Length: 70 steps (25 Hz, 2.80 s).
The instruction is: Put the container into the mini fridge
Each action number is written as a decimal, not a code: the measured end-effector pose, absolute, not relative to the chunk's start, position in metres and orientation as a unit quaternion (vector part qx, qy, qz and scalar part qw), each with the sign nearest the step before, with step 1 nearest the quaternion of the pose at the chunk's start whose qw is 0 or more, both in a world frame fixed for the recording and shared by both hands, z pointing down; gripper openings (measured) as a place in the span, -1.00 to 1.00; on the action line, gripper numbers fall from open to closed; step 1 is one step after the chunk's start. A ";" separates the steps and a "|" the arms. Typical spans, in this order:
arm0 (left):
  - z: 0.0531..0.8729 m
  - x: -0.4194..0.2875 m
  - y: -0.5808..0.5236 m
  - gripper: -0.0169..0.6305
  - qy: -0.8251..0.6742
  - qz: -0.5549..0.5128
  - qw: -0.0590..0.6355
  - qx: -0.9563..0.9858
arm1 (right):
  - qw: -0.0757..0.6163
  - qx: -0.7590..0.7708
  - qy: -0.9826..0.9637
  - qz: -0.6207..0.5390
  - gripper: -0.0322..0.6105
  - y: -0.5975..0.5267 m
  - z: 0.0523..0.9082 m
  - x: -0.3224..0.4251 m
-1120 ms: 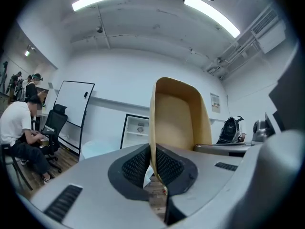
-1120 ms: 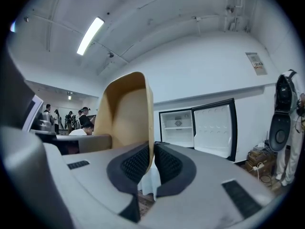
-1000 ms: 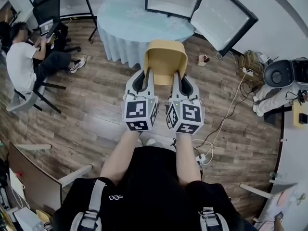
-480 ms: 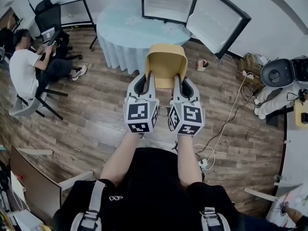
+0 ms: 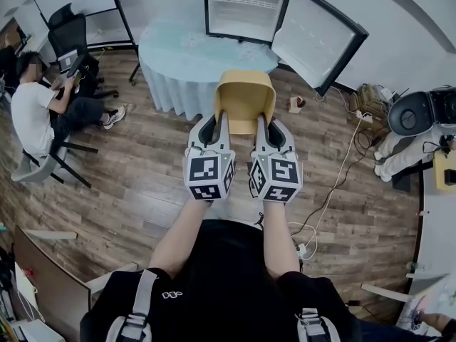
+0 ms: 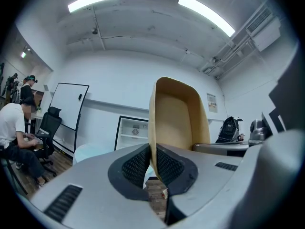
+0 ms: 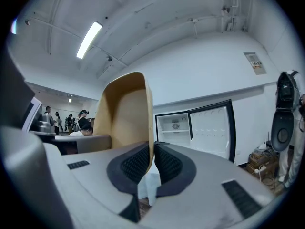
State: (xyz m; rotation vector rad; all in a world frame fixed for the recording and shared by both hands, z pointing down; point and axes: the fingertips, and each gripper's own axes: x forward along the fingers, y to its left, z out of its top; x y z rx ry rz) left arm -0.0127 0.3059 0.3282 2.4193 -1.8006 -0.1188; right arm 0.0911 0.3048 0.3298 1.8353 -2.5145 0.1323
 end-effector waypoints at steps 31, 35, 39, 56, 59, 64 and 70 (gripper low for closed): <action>0.372 -0.038 0.003 -0.88 -0.598 -0.030 0.098 0.795 | 0.039 0.584 -0.808 0.061 -0.83 0.002 0.372 0.066; 0.384 -0.039 -0.029 -0.88 -0.596 -0.014 0.111 0.795 | 0.046 0.585 -0.806 0.080 -0.83 -0.031 0.384 0.065; 0.398 -0.038 -0.061 -0.88 -0.593 0.006 0.121 0.796 | 0.049 0.588 -0.801 0.105 -0.83 -0.062 0.401 0.065; 0.427 -0.046 -0.190 -0.87 -0.567 0.028 0.164 0.807 | 0.081 0.609 -0.777 0.135 -0.83 -0.184 0.426 0.057; 0.418 -0.044 -0.209 -0.87 -0.560 0.022 0.159 0.812 | 0.079 0.617 -0.773 0.126 -0.83 -0.203 0.417 0.059; 0.403 -0.043 -0.235 -0.87 -0.552 0.012 0.154 0.820 | 0.078 0.627 -0.767 0.112 -0.83 -0.226 0.401 0.060; 0.389 -0.042 -0.256 -0.88 -0.542 -0.006 0.154 0.826 | 0.082 0.637 -0.761 0.092 -0.83 -0.244 0.383 0.061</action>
